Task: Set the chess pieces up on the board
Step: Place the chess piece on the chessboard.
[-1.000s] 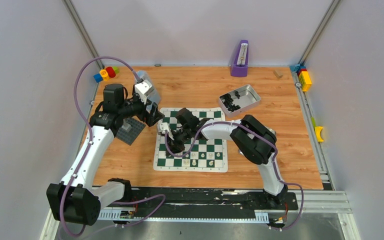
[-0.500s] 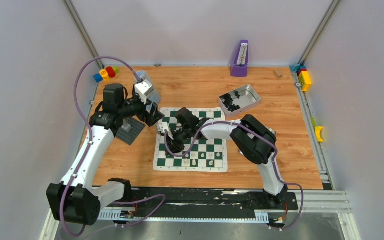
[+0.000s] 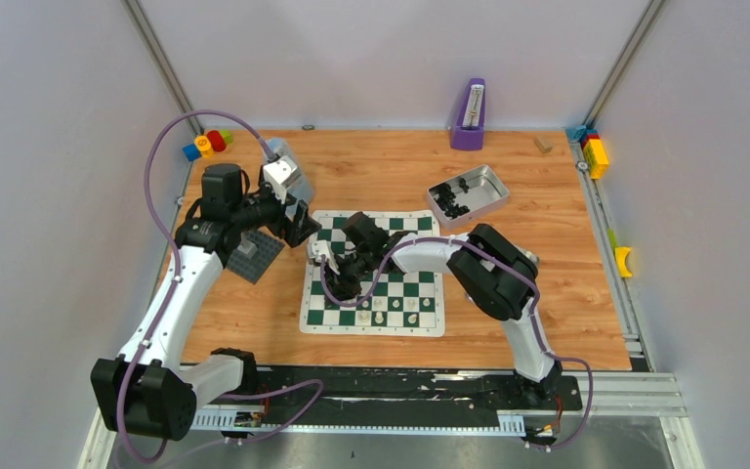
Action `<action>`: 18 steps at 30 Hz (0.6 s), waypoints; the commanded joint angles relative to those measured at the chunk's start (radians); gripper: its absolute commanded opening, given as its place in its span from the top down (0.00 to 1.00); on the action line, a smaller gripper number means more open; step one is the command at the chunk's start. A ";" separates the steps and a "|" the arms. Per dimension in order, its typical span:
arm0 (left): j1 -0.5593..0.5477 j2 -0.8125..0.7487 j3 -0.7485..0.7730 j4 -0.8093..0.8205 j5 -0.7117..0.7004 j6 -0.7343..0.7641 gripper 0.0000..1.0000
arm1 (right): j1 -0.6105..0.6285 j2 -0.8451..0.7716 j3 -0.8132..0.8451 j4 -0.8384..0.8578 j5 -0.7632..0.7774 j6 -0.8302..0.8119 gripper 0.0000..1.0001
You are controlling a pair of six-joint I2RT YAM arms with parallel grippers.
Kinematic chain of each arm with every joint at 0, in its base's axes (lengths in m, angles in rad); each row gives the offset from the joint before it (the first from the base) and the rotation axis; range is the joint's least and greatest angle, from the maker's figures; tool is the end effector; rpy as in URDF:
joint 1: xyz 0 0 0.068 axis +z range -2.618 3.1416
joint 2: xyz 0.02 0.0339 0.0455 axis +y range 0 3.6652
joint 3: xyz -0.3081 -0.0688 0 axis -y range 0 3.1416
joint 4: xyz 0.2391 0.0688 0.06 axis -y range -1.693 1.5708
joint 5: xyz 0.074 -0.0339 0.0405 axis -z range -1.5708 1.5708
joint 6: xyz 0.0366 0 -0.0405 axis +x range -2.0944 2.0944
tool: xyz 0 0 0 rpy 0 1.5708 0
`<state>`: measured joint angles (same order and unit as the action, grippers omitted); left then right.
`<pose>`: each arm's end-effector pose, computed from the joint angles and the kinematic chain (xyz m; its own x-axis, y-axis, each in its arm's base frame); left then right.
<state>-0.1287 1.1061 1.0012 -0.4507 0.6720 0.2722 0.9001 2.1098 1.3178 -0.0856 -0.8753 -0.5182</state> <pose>0.2085 -0.0500 0.3694 -0.3358 0.2556 -0.9066 0.7426 0.6639 -0.0879 0.2583 0.3708 0.1749 -0.0157 -0.5304 -0.8476 -0.9378 -0.2864 0.1965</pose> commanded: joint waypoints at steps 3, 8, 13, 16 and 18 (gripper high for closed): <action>0.009 -0.020 -0.010 0.038 0.010 0.017 0.00 | 0.000 -0.006 0.028 -0.018 -0.001 -0.018 0.89; 0.009 -0.019 -0.007 0.037 0.012 0.016 0.00 | -0.004 -0.025 0.024 -0.027 0.013 -0.028 0.93; 0.009 -0.016 -0.005 0.037 0.016 0.015 0.00 | -0.015 -0.040 0.019 -0.031 0.014 -0.032 0.94; 0.009 -0.016 -0.006 0.037 0.017 0.015 0.00 | -0.021 -0.054 0.010 -0.031 0.018 -0.040 0.95; 0.008 -0.015 -0.006 0.037 0.016 0.016 0.00 | -0.025 -0.059 0.008 -0.031 0.022 -0.042 0.95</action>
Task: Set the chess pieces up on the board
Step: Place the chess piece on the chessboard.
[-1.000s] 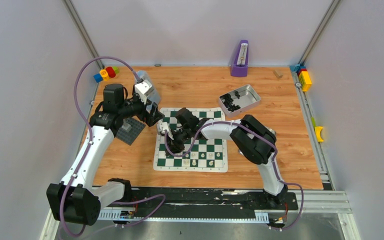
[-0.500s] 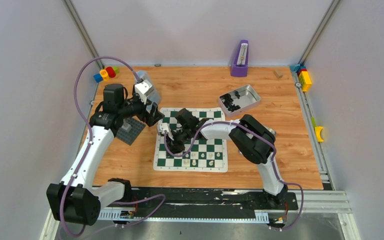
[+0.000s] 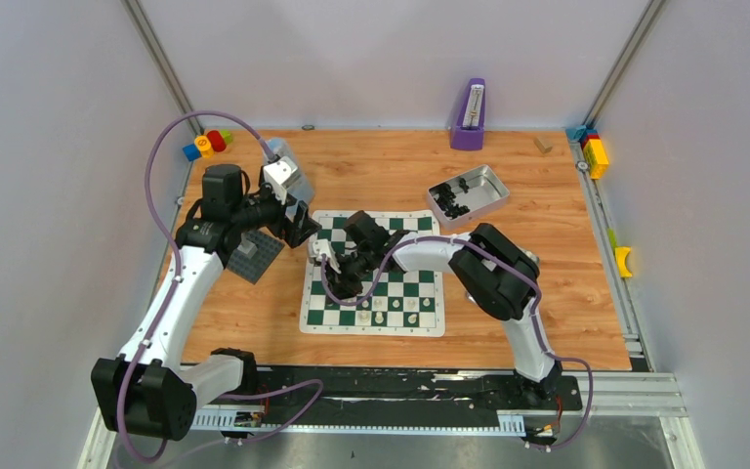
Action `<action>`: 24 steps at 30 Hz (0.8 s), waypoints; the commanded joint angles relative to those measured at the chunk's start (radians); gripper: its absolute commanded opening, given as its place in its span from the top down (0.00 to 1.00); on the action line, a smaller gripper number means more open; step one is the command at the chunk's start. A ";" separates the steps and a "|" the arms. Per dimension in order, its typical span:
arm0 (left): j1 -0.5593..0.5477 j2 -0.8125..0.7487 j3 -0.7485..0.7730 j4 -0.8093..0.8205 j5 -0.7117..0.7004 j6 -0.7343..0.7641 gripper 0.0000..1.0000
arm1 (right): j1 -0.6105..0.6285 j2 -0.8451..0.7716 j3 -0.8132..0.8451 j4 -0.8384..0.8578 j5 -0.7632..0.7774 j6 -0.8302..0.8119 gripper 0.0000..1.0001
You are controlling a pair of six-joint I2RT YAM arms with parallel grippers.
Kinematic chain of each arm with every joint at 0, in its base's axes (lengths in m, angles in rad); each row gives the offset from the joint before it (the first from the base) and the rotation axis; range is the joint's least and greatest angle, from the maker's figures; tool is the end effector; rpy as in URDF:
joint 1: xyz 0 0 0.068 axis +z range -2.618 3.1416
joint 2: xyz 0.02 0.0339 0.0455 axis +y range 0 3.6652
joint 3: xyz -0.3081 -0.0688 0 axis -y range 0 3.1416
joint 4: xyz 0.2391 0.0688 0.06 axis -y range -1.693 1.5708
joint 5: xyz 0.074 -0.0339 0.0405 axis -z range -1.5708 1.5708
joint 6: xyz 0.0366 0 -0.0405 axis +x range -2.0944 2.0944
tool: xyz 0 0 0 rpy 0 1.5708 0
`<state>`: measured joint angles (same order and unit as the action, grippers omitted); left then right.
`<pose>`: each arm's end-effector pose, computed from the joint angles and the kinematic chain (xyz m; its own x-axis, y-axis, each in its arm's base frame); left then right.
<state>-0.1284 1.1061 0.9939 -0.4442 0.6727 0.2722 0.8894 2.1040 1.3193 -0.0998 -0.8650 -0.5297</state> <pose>0.2087 -0.0499 0.3676 -0.3365 0.2555 -0.9064 0.7427 0.6637 -0.0887 0.2619 0.3672 0.1767 -0.0124 -0.5357 -0.8443 -0.9431 -0.2743 0.1879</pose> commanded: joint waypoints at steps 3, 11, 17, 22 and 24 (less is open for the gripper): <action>0.009 -0.014 0.002 0.031 0.016 0.015 0.00 | -0.014 -0.051 0.004 -0.022 0.008 -0.031 0.96; 0.009 -0.009 0.004 0.031 0.015 0.016 0.00 | -0.015 -0.044 0.006 -0.034 -0.012 -0.034 0.96; 0.009 -0.005 0.005 0.031 0.015 0.017 0.00 | -0.011 -0.043 0.008 -0.046 -0.026 -0.038 0.96; 0.009 -0.006 0.005 0.030 0.016 0.017 0.00 | -0.006 -0.045 0.008 -0.054 -0.032 -0.045 0.96; 0.009 -0.007 0.005 0.030 0.015 0.018 0.00 | -0.003 -0.042 0.007 -0.054 -0.030 -0.046 0.96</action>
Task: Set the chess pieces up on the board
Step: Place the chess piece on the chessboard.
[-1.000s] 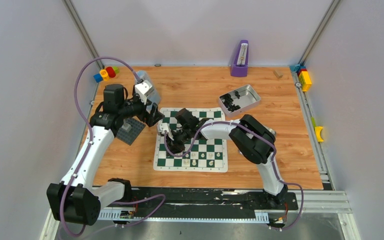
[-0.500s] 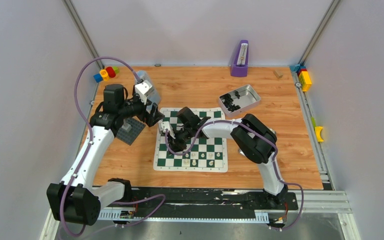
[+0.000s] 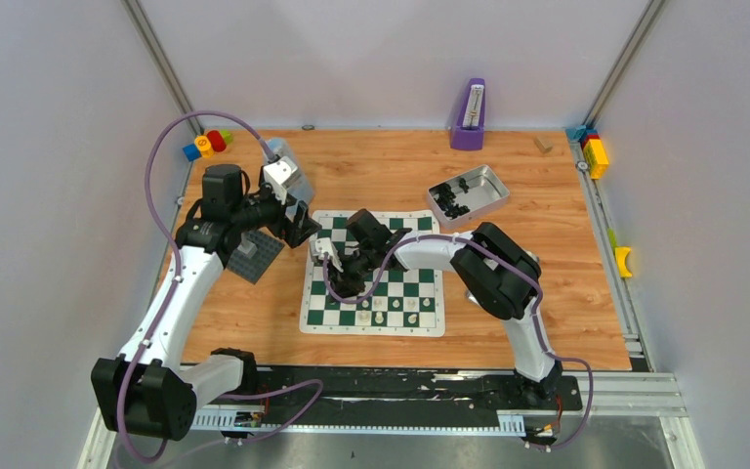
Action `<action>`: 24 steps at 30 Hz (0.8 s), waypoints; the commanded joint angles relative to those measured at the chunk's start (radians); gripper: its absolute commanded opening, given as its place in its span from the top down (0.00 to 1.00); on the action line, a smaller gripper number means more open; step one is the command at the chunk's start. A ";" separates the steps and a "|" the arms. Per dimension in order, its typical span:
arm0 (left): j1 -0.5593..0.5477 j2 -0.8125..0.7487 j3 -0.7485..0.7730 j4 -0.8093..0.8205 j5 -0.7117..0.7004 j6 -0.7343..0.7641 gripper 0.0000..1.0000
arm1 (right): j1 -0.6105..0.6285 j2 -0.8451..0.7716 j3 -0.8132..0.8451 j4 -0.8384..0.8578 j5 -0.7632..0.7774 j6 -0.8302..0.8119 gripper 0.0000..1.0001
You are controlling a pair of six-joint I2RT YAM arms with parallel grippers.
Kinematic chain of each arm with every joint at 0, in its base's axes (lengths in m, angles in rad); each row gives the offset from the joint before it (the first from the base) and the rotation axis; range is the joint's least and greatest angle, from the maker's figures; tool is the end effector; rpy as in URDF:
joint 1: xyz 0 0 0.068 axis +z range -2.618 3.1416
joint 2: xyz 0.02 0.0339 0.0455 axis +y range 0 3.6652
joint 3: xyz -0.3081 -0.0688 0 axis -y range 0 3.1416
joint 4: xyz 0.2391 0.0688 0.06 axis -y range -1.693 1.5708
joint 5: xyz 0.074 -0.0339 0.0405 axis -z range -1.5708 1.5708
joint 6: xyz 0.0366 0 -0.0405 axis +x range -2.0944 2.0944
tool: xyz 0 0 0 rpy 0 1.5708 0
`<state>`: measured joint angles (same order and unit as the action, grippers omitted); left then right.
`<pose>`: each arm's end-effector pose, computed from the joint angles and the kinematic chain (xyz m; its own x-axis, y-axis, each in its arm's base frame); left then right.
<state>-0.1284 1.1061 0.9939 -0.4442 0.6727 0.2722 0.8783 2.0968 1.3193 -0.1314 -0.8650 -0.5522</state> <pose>0.2087 -0.0499 0.3676 -0.3365 0.2555 -0.9064 0.7427 0.6637 -0.0887 0.2641 0.3620 0.1779 -0.0102 -0.5453 -0.8382 -0.9435 -0.2724 0.1887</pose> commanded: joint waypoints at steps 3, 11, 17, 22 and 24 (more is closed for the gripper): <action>0.009 -0.008 0.004 0.030 0.014 0.019 0.00 | 0.011 -0.030 0.010 -0.022 -0.024 -0.022 0.95; 0.009 -0.006 0.005 0.030 0.012 0.020 0.00 | 0.025 -0.025 0.017 -0.026 -0.020 -0.024 0.93; 0.009 -0.006 0.005 0.031 0.007 0.020 0.00 | 0.029 -0.023 0.020 -0.030 -0.011 -0.025 0.91; 0.008 -0.007 0.005 0.030 0.006 0.021 0.00 | 0.027 -0.026 0.027 -0.030 0.020 -0.016 0.82; 0.009 -0.010 0.005 0.030 0.007 0.021 0.00 | 0.021 -0.029 0.029 -0.030 0.026 -0.011 0.75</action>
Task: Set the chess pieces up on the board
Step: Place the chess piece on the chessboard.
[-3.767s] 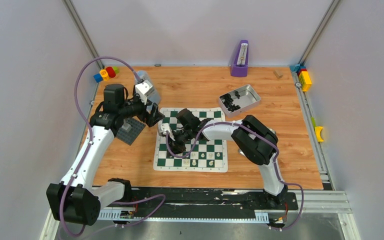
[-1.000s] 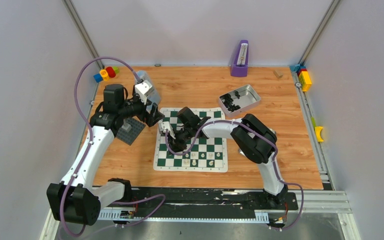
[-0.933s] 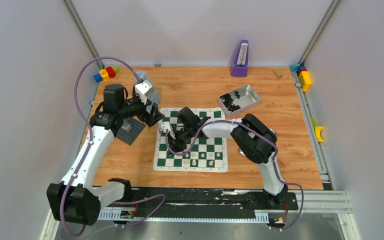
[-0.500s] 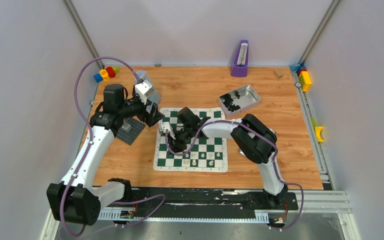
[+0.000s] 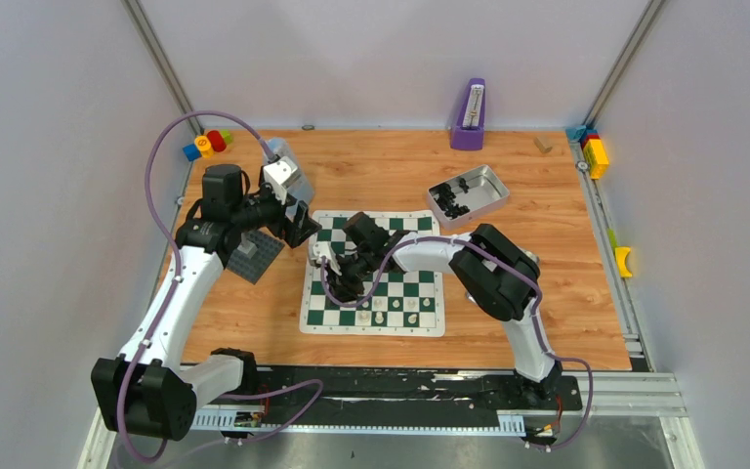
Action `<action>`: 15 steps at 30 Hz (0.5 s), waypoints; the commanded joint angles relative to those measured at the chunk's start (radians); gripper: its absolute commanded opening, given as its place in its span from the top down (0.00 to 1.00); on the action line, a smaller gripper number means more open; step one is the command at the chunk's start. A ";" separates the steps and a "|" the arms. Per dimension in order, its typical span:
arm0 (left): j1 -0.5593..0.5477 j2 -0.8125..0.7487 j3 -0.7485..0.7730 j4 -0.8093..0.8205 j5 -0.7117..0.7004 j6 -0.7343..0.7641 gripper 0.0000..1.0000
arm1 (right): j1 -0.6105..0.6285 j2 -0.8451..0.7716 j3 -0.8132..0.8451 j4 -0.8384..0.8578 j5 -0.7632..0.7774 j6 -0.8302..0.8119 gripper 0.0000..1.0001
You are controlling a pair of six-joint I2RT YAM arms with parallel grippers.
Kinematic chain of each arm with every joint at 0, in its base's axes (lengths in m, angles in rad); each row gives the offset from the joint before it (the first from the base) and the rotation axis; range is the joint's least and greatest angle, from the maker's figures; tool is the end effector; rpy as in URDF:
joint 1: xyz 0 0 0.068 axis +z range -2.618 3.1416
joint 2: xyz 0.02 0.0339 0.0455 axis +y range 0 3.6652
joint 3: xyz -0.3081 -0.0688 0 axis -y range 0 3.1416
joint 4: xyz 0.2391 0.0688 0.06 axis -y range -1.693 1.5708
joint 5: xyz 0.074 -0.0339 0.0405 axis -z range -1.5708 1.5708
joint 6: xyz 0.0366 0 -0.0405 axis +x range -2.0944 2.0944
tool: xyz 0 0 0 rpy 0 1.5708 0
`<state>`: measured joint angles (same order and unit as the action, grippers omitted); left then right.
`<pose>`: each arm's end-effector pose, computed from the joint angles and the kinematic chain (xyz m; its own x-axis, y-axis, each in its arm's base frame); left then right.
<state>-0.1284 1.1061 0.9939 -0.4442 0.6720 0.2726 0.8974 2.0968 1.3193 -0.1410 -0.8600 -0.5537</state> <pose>0.2087 -0.0499 0.3676 -0.3363 0.2559 -0.9063 0.7425 0.6641 -0.0880 0.2568 0.3664 0.1772 -0.0025 -0.5533 -0.8330 -0.9384 -0.2864 0.1931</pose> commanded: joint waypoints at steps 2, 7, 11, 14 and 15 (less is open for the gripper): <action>0.009 -0.009 0.005 0.030 0.007 0.020 0.00 | -0.007 -0.032 0.033 -0.021 0.022 -0.001 0.68; 0.009 -0.007 0.010 0.029 0.008 0.021 0.00 | -0.030 -0.059 0.038 -0.021 0.024 0.016 0.59; 0.009 -0.006 0.020 0.022 0.007 0.020 0.00 | -0.048 -0.102 0.030 -0.033 0.022 0.016 0.57; 0.009 -0.004 0.030 0.018 0.005 0.020 0.00 | -0.059 -0.144 0.016 -0.053 0.030 0.012 0.56; 0.009 -0.003 0.037 0.018 0.004 0.019 0.00 | -0.064 -0.161 0.011 -0.062 0.031 0.011 0.56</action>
<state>-0.1284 1.1061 0.9939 -0.4446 0.6720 0.2726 0.8494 2.0415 1.3197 -0.1875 -0.8219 -0.5430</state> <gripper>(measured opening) 0.998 0.436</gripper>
